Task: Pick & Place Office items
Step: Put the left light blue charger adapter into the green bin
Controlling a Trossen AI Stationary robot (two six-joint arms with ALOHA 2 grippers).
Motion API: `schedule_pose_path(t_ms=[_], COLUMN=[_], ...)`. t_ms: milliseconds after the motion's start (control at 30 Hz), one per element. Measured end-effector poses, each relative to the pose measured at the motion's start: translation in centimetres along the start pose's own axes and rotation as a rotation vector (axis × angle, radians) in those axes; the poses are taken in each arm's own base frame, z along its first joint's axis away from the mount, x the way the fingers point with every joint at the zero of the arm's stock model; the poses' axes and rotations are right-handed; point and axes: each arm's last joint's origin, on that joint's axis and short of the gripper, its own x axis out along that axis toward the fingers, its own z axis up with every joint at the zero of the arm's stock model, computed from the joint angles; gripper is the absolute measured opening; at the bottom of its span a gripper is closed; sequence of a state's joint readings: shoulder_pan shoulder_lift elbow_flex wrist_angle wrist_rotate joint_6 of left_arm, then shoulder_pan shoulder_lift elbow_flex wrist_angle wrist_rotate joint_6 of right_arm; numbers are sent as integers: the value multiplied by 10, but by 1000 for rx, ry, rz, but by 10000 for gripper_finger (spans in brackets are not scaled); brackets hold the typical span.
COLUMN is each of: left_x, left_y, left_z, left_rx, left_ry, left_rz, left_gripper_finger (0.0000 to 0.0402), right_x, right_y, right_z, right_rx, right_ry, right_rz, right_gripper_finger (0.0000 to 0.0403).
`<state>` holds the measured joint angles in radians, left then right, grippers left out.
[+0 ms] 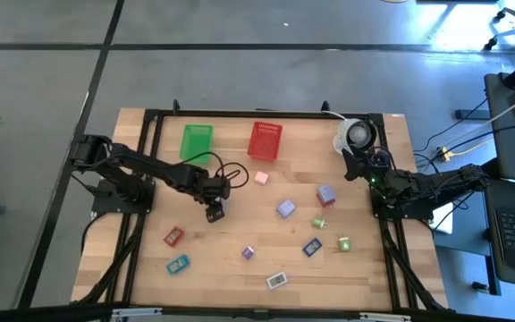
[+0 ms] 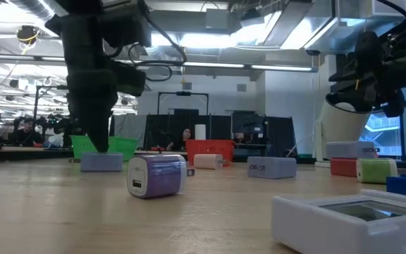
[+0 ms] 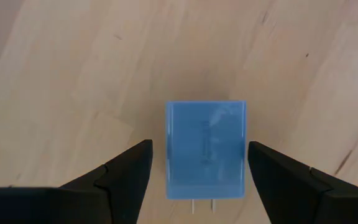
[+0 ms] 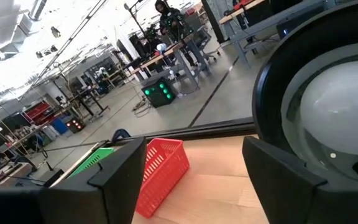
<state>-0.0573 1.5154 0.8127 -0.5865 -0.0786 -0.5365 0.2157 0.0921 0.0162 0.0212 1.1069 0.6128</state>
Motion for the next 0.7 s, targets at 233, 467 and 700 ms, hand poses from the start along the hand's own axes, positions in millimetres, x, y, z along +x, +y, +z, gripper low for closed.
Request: schedule_pose_path(t_ms=[233, 467, 700], left_x=[6, 25, 26], left_y=[-2, -2, -2], left_z=[3, 1, 1], left_rx=[19, 65, 49], left_ry=[-11, 45, 47], left_rz=[-1, 34, 45], left_gripper_finger=[301, 303, 244], right_x=[0, 0, 0], right_y=[0, 0, 0], right_z=[0, 0, 0], right_rx=[0, 0, 0], right_ry=[0, 0, 0], right_rz=[0, 0, 0], right_gripper_finger=[270, 270, 270])
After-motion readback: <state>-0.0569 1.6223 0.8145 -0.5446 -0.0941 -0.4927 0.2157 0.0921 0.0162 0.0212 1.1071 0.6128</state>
